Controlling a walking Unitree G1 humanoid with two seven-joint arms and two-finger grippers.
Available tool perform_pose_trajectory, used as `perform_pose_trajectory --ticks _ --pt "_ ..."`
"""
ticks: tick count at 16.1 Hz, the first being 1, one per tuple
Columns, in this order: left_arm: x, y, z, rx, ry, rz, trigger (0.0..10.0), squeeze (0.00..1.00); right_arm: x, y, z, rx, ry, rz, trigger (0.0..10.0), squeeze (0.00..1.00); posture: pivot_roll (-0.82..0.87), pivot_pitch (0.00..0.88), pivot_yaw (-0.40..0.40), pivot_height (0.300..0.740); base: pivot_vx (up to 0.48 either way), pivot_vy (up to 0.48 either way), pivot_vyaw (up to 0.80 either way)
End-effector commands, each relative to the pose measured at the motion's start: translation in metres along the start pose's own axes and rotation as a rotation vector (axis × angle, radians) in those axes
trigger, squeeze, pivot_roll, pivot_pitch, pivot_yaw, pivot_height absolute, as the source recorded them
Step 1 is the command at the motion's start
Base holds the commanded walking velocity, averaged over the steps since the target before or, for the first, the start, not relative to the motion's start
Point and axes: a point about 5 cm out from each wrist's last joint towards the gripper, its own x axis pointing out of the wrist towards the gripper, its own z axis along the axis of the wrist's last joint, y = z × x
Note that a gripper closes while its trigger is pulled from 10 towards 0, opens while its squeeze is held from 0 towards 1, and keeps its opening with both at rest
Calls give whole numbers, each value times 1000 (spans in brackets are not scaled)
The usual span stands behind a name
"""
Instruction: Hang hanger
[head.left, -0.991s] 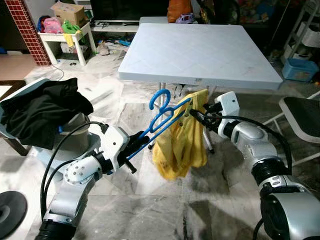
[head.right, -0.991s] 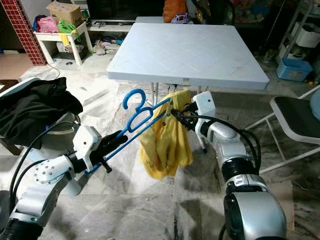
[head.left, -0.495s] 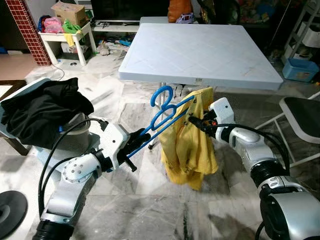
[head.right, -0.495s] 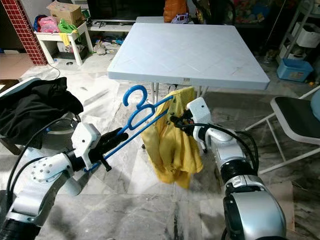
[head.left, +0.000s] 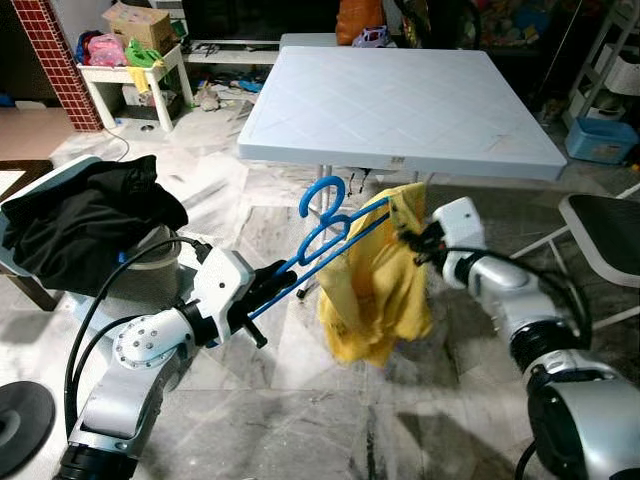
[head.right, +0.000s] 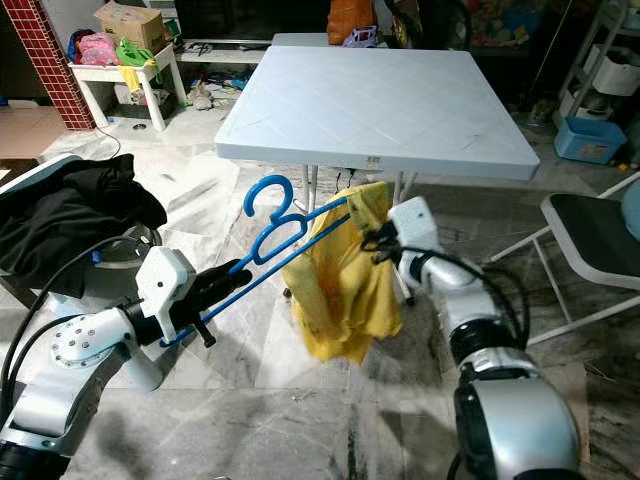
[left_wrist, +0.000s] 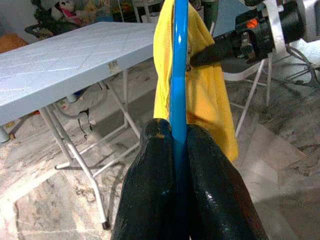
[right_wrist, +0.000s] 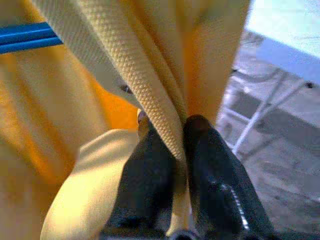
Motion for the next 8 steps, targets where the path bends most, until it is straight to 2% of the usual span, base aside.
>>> perform_pose_trajectory --ticks 1,2,5,8 --pt "-2 5 18 33 -77 16 0 0 -2 -11 3 36 -6 -72 0 0 36 3 -19 740 0 0 0" --pt "-2 5 18 32 -77 17 0 0 -3 -17 7 70 -25 -116 0 0 36 3 -19 740 0 0 0" --pt "-2 4 15 24 -71 18 0 0 -2 -21 20 89 -76 -130 0 0 36 3 -19 740 0 0 0" --pt "-3 4 7 12 -48 29 0 0 -1 -27 50 105 -175 -144 0 0 28 2 -20 740 0 0 0"
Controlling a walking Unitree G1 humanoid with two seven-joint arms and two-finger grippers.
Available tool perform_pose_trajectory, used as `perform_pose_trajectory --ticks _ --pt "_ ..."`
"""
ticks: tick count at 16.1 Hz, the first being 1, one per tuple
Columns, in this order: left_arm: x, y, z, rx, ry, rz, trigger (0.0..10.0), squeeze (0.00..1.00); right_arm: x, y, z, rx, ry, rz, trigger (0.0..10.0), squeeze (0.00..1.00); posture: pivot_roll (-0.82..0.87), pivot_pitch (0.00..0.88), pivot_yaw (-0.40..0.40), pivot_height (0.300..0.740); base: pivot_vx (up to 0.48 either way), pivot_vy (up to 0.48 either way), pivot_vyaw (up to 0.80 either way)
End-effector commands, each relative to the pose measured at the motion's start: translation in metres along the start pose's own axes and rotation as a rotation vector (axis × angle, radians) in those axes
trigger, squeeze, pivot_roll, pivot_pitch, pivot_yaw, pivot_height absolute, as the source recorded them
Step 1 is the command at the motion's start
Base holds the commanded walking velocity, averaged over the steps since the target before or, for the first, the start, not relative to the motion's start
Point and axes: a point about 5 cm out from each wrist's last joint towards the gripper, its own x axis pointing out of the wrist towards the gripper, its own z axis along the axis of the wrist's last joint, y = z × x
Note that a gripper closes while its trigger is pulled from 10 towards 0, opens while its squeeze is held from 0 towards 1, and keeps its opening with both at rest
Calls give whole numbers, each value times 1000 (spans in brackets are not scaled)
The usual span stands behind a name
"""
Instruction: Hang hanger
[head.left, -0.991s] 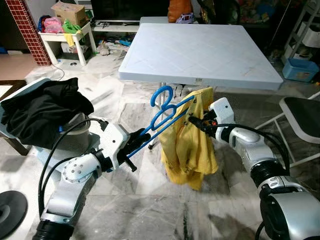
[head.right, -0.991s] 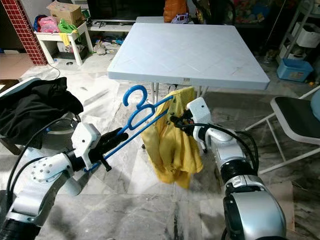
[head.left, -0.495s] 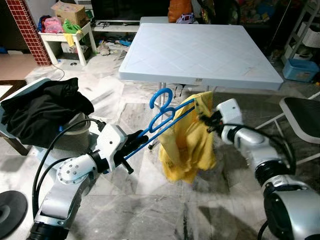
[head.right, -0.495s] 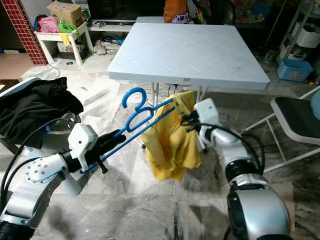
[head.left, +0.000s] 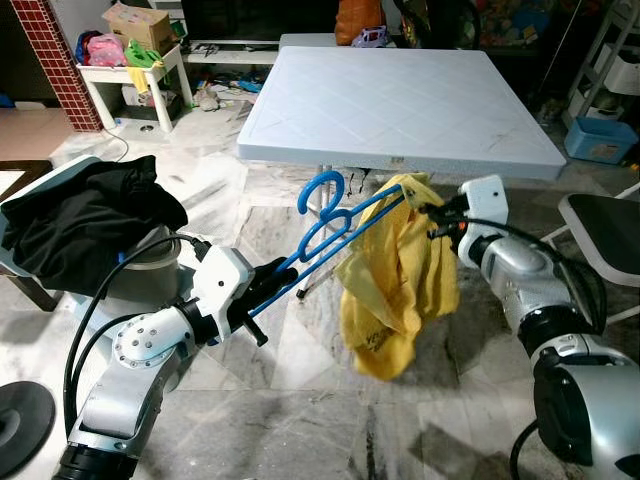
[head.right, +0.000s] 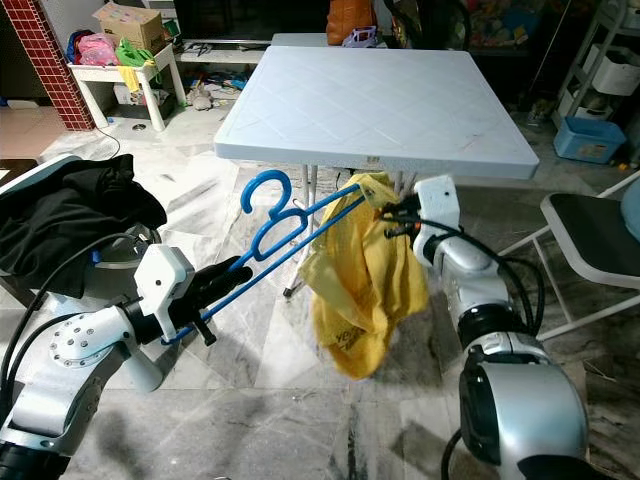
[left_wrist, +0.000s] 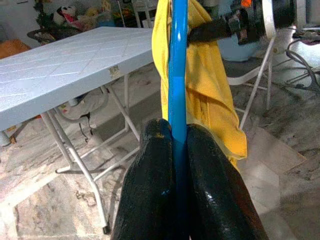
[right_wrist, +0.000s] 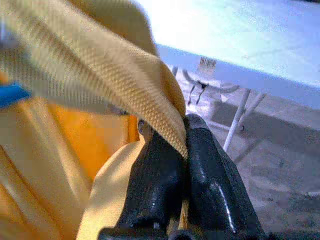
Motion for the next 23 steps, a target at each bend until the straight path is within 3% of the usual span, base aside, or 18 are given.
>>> perform_pose_trajectory --ticks 1,6,8,9,11,15,16,20,22,23 --pt "-3 4 2 6 -25 27 0 0 4 -5 34 5 -105 -21 0 0 25 1 -18 740 0 0 0" --pt "-3 -10 -16 -6 46 -21 0 0 14 -6 95 72 -237 -197 0 0 30 3 -20 740 0 0 0" --pt "-4 -11 -17 -6 47 -22 0 0 15 -2 99 40 -242 -189 0 0 31 2 -27 740 0 0 0" --pt "-4 -13 -16 -10 42 -33 0 0 16 -5 86 43 -177 -253 0 0 36 2 -32 740 0 0 0" --pt "-5 -18 -12 -31 33 -75 0 0 12 -18 65 158 -87 -389 0 0 43 2 -35 740 0 0 0" --pt "-6 -28 -1 -58 17 -147 0 0 3 -32 43 139 -28 -536 0 0 48 1 -34 740 0 0 0" --pt "-7 -30 -2 -63 22 -160 0 0 -1 -36 39 98 -20 -576 0 0 54 1 -32 740 0 0 0" --pt "-9 -17 6 -90 -55 1 0 0 -15 -52 11 57 77 -685 0 0 52 2 -30 740 0 0 0" --pt "-12 -7 6 -79 -77 183 0 0 -19 -52 -5 41 114 -680 0 0 51 5 -29 740 0 0 0" --pt "-14 -3 3 -88 -94 368 0 0 -20 -48 -13 50 110 -644 0 0 51 6 -28 740 0 0 0"
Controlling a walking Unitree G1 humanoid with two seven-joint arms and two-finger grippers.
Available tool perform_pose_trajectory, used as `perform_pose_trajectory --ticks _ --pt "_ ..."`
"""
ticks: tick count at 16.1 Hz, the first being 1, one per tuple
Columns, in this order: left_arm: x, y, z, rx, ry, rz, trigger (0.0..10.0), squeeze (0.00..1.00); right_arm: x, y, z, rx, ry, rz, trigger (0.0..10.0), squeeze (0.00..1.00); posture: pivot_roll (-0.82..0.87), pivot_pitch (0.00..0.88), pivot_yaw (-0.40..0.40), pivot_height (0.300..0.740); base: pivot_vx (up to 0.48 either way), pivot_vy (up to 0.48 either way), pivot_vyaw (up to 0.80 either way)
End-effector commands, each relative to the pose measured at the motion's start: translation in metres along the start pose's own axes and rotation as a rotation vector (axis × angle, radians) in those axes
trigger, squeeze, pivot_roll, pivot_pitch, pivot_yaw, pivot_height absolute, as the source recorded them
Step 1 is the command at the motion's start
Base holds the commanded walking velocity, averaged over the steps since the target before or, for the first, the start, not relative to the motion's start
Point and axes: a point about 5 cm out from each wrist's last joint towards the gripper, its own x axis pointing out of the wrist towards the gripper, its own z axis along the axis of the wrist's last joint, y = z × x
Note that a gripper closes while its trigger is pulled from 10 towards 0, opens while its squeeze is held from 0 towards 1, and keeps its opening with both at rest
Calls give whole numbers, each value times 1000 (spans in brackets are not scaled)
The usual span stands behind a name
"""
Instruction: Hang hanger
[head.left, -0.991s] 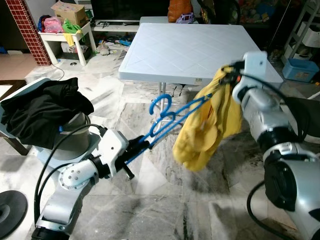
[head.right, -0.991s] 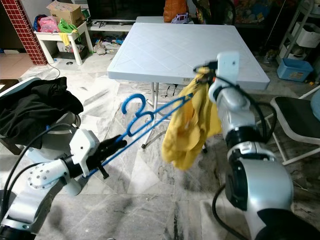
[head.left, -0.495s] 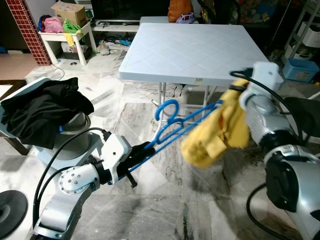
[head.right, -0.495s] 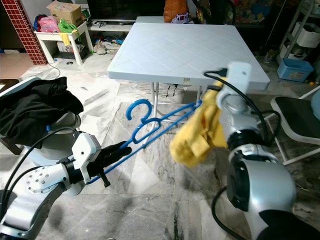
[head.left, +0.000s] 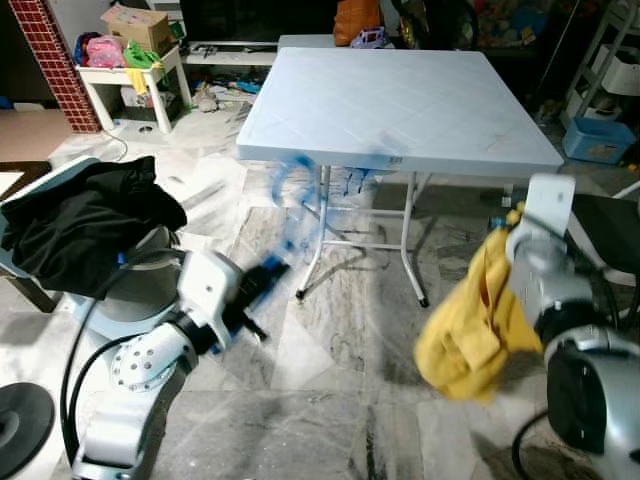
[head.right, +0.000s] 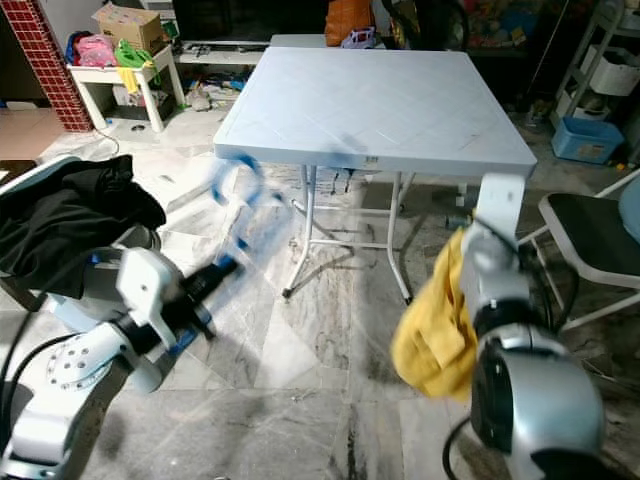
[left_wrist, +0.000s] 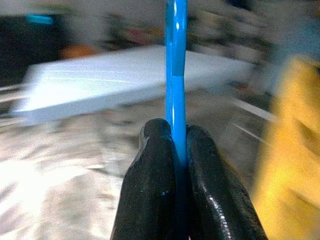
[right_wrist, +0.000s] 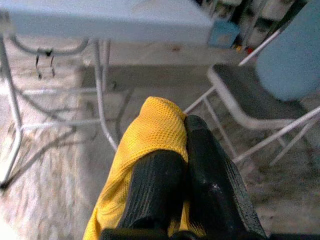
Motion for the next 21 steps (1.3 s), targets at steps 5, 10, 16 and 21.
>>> perform_pose_trajectory --ticks 5,10,16,21 --pt "-11 3 -18 48 68 288 10000 0 -16 41 8 -12 -183 321 5804 0 63 0 -17 740 0 0 0" --pt "-24 18 -41 219 196 391 10000 0 -37 78 17 -149 -332 535 10000 0 69 0 5 740 0 0 0" --pt "-26 12 -37 240 142 472 10000 0 -55 113 19 -56 -364 679 10000 0 82 0 14 740 0 0 0" --pt "-31 11 -17 195 34 488 10000 0 -57 87 16 122 -419 544 10000 0 99 0 -2 740 0 0 0"
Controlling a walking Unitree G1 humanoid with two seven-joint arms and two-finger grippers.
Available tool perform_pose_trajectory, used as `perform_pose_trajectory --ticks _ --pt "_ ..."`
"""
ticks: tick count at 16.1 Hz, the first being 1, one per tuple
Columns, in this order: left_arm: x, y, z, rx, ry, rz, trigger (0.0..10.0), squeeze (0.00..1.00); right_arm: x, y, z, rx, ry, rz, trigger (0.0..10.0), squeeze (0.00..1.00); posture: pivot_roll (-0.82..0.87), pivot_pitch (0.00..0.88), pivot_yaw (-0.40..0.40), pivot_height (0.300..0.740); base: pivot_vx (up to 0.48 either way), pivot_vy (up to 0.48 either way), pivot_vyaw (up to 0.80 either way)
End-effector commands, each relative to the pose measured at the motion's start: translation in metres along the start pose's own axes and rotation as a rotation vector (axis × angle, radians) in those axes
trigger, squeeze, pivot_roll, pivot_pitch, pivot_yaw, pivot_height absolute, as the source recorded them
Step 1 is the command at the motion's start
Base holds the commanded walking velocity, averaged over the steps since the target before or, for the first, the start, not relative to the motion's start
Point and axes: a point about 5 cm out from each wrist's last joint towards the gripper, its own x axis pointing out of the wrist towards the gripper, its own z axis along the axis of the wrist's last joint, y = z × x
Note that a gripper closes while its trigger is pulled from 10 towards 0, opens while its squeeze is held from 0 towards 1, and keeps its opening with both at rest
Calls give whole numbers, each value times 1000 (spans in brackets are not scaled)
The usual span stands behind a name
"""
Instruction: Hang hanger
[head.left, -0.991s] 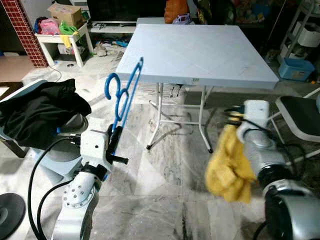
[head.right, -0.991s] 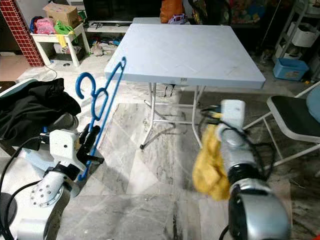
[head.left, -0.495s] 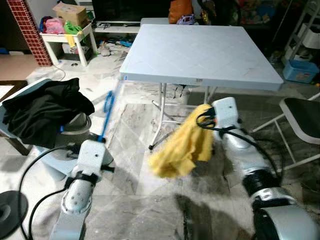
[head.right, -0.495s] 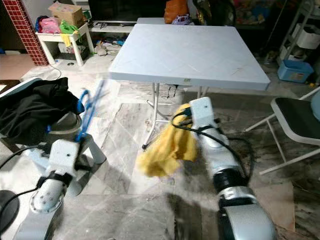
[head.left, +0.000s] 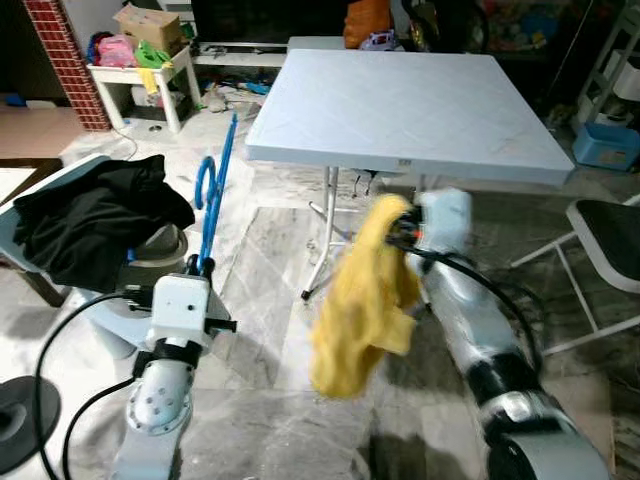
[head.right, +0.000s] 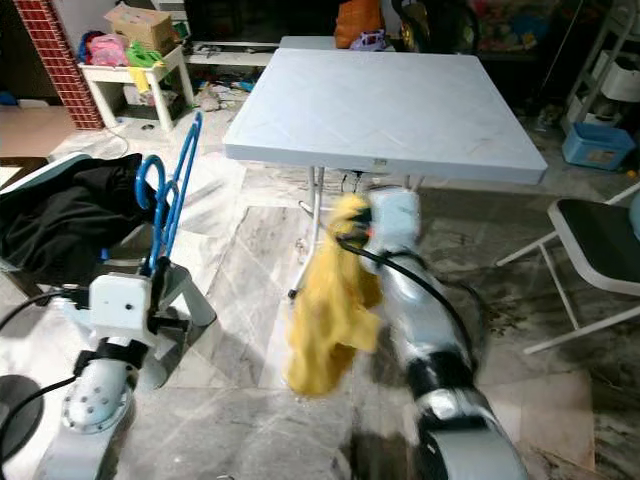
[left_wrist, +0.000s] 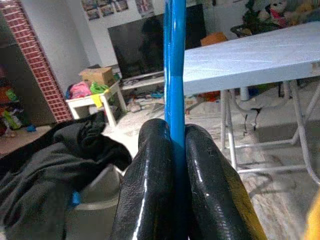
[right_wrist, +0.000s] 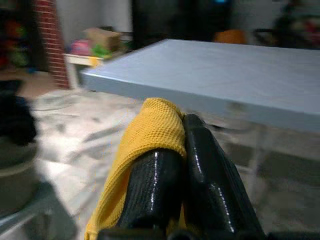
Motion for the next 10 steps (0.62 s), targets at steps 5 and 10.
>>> perform_pose_trajectory --ticks 5,10 --pt "-8 7 2 -111 0 -31 10000 0 -18 -16 2 -21 -33 -65 10000 0 80 0 10 740 0 0 0" --pt "-10 -6 2 -218 16 -30 10000 0 -16 -3 5 -17 -35 -27 10000 0 101 0 4 740 56 0 0"
